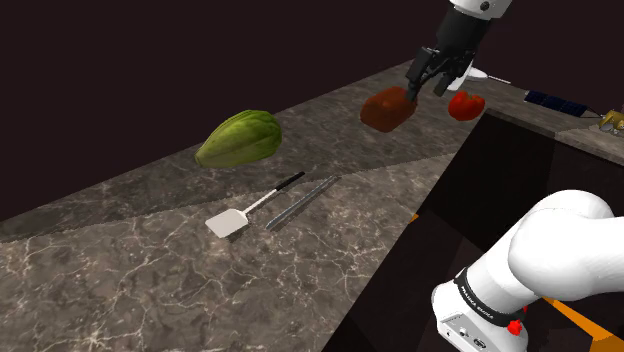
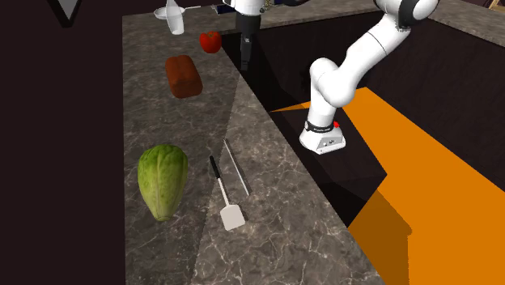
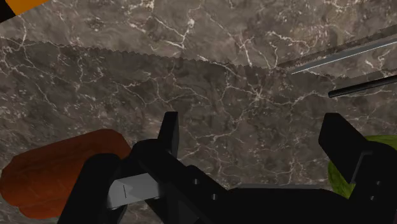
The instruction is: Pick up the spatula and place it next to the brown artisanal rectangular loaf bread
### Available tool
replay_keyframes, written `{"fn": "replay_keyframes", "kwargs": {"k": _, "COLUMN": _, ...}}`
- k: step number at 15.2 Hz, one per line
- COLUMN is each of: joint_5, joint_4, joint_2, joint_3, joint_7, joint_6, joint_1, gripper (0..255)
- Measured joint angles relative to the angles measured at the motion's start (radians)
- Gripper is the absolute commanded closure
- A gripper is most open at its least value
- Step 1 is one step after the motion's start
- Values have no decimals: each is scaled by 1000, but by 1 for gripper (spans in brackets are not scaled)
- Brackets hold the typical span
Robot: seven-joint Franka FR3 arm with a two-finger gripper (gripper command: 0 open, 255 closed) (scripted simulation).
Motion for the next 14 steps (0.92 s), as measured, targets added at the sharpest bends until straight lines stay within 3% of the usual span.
{"fn": "replay_keyframes", "kwargs": {"k": 4, "joint_5": 32, "joint_4": -45, "joint_2": -19, "joint_3": 57, "joint_7": 108, "joint_6": 20, "joint_1": -8, "gripper": 0}}
{"fn": "replay_keyframes", "kwargs": {"k": 14, "joint_5": 199, "joint_4": -121, "joint_2": 64, "joint_3": 363, "joint_7": 652, "joint_6": 164, "joint_1": -40, "gripper": 0}}
